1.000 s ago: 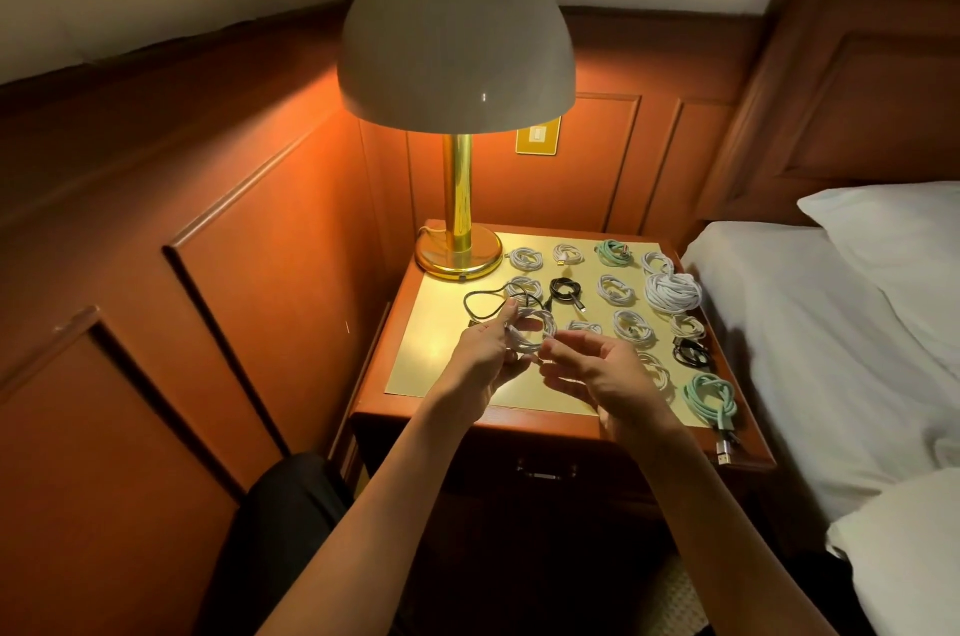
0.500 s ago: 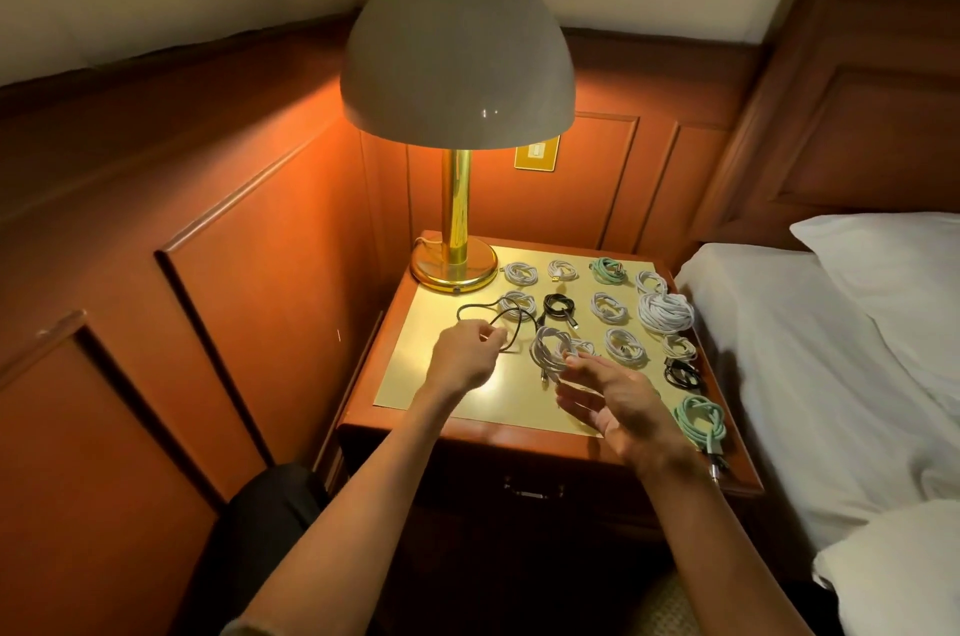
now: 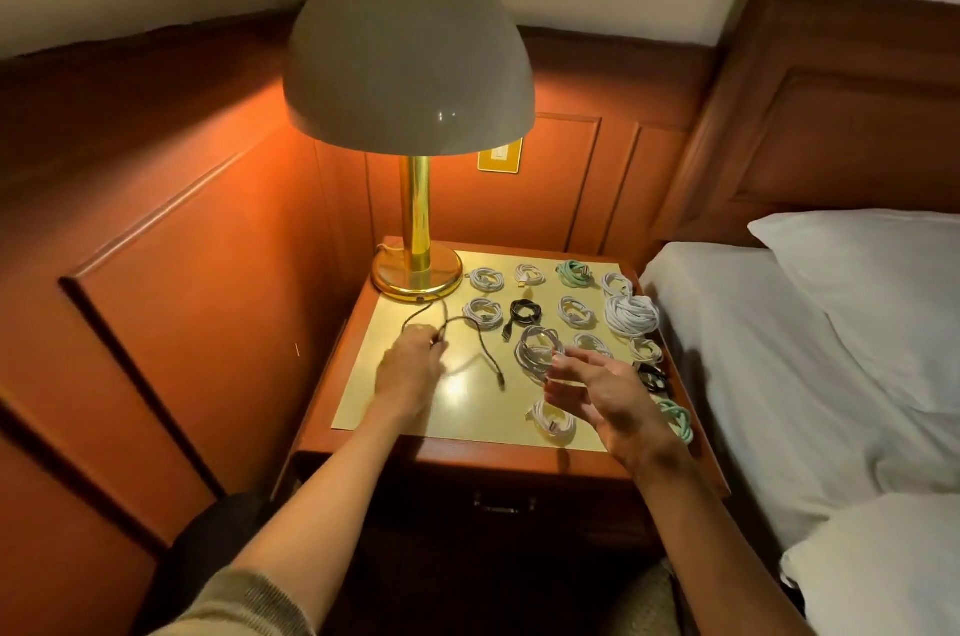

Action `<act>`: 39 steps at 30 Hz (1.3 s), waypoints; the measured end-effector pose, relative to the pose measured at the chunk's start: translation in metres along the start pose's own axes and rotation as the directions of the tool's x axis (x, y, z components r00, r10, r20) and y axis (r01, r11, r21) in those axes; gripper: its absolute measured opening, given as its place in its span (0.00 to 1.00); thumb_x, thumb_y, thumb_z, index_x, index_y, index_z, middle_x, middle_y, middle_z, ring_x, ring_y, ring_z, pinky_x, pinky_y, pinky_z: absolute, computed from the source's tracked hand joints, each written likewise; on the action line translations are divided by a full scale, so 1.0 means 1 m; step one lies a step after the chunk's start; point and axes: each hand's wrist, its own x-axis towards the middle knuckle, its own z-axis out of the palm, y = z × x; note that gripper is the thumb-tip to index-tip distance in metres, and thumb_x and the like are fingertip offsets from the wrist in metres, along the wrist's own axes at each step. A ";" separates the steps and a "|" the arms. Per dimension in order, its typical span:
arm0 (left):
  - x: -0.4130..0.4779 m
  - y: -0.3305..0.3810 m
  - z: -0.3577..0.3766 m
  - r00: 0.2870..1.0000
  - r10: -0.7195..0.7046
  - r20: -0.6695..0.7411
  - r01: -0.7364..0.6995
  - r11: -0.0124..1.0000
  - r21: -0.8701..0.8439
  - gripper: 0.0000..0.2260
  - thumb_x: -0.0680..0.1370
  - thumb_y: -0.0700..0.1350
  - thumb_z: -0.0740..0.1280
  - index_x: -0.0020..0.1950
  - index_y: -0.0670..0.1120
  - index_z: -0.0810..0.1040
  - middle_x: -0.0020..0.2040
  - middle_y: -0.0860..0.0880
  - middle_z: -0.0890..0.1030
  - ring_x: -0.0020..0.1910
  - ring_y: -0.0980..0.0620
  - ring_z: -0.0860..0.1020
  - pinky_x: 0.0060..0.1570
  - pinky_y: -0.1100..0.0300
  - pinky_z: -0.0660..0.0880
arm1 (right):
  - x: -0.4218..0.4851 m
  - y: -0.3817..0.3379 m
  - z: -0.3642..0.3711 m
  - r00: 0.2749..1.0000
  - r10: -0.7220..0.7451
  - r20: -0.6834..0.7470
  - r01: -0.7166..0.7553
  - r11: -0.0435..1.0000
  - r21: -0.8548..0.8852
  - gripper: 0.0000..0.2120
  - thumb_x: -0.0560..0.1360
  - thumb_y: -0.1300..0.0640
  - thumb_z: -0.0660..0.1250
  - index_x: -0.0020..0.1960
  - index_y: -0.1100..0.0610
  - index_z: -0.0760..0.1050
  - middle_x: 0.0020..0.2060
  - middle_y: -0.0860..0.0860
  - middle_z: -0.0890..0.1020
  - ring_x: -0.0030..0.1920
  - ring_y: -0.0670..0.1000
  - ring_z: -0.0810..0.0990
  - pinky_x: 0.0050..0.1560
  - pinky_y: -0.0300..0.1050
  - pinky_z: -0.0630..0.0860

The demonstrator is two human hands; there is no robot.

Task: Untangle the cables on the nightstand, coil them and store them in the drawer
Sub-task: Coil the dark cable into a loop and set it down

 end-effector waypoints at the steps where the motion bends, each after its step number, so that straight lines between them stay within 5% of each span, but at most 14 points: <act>1: -0.002 -0.010 -0.009 0.999 -0.026 -0.027 0.025 0.998 -0.049 0.07 0.81 0.50 0.65 0.50 0.47 0.78 0.47 0.48 0.78 0.46 0.45 0.78 0.43 0.54 0.71 | 0.004 0.000 0.005 1.000 -0.003 0.008 0.004 1.000 -0.030 0.04 0.77 0.64 0.70 0.51 0.58 0.79 0.43 0.59 0.87 0.48 0.60 0.84 0.53 0.54 0.83; 6: -0.021 -0.049 -0.078 0.986 -0.057 -0.157 0.032 0.987 -0.158 0.13 0.80 0.49 0.68 0.58 0.42 0.81 0.51 0.43 0.82 0.42 0.47 0.80 0.43 0.55 0.76 | 0.044 -0.001 0.048 1.000 0.000 0.025 0.005 0.972 -0.235 0.05 0.76 0.65 0.71 0.48 0.57 0.77 0.47 0.59 0.84 0.47 0.58 0.84 0.49 0.51 0.84; 10: -0.042 -0.056 -0.127 0.974 0.001 -0.225 -0.022 0.996 -0.092 0.12 0.81 0.53 0.66 0.54 0.46 0.81 0.50 0.49 0.83 0.42 0.51 0.80 0.36 0.65 0.69 | 0.088 0.013 0.082 0.997 0.050 -0.056 -0.067 0.925 -0.375 0.04 0.73 0.70 0.70 0.49 0.68 0.80 0.44 0.62 0.84 0.42 0.56 0.83 0.39 0.48 0.84; 14: -0.052 -0.052 -0.151 0.986 0.027 -0.162 -0.039 0.997 -0.074 0.12 0.81 0.54 0.65 0.54 0.47 0.81 0.49 0.51 0.82 0.38 0.52 0.81 0.34 0.63 0.71 | 0.115 0.025 0.097 0.980 0.100 -0.173 -0.168 0.883 -0.439 0.08 0.70 0.71 0.70 0.50 0.68 0.77 0.48 0.64 0.82 0.44 0.58 0.86 0.41 0.57 0.84; 19: -0.061 -0.036 -0.159 0.997 0.036 -0.070 -0.042 0.995 -0.088 0.14 0.81 0.55 0.65 0.58 0.47 0.80 0.52 0.51 0.81 0.44 0.52 0.79 0.39 0.61 0.74 | 0.119 0.028 0.102 0.963 -0.030 -0.267 -0.154 0.754 -0.639 0.05 0.72 0.67 0.71 0.45 0.64 0.75 0.46 0.60 0.82 0.39 0.57 0.84 0.36 0.56 0.85; 23: -0.065 -0.017 -0.159 0.999 0.044 -0.017 -0.045 0.996 -0.078 0.16 0.81 0.56 0.65 0.62 0.48 0.80 0.55 0.51 0.82 0.43 0.58 0.77 0.37 0.67 0.70 | 0.095 0.006 0.103 0.986 -0.161 -0.054 0.045 0.551 -0.833 0.09 0.75 0.62 0.68 0.52 0.66 0.79 0.45 0.60 0.84 0.35 0.57 0.86 0.38 0.54 0.85; 26: -0.072 0.002 -0.159 0.998 0.060 0.019 -0.056 0.989 -0.139 0.15 0.80 0.56 0.65 0.61 0.48 0.80 0.54 0.52 0.81 0.43 0.58 0.78 0.42 0.63 0.75 | 0.058 -0.020 0.097 0.941 -0.141 0.309 0.300 0.770 -0.563 0.15 0.80 0.55 0.67 0.66 0.57 0.77 0.55 0.56 0.84 0.43 0.55 0.87 0.47 0.54 0.85; 29: -0.084 0.024 -0.163 0.989 0.121 0.088 -0.099 0.971 -0.220 0.11 0.81 0.55 0.64 0.57 0.53 0.81 0.48 0.57 0.81 0.42 0.57 0.81 0.39 0.63 0.76 | 0.017 -0.036 0.087 0.807 -0.165 0.566 0.481 0.741 -0.469 0.18 0.79 0.52 0.69 0.68 0.52 0.76 0.57 0.50 0.84 0.52 0.51 0.85 0.52 0.50 0.84; 35: -0.108 0.056 -0.168 0.930 0.188 0.315 -0.062 0.928 -0.369 0.08 0.83 0.50 0.63 0.54 0.53 0.82 0.44 0.58 0.80 0.40 0.59 0.80 0.38 0.66 0.74 | -0.021 -0.044 0.059 0.715 -0.305 0.630 0.680 0.515 -0.522 0.09 0.76 0.54 0.72 0.54 0.56 0.82 0.38 0.50 0.85 0.35 0.49 0.85 0.36 0.44 0.82; 39: -0.118 0.071 -0.169 0.923 0.084 0.374 0.096 0.894 -0.438 0.09 0.83 0.48 0.63 0.56 0.48 0.82 0.47 0.49 0.81 0.42 0.53 0.78 0.38 0.66 0.74 | -0.038 -0.053 0.040 0.716 -0.235 0.658 0.612 0.666 -0.427 0.06 0.79 0.59 0.68 0.49 0.62 0.79 0.36 0.55 0.83 0.35 0.55 0.84 0.35 0.45 0.81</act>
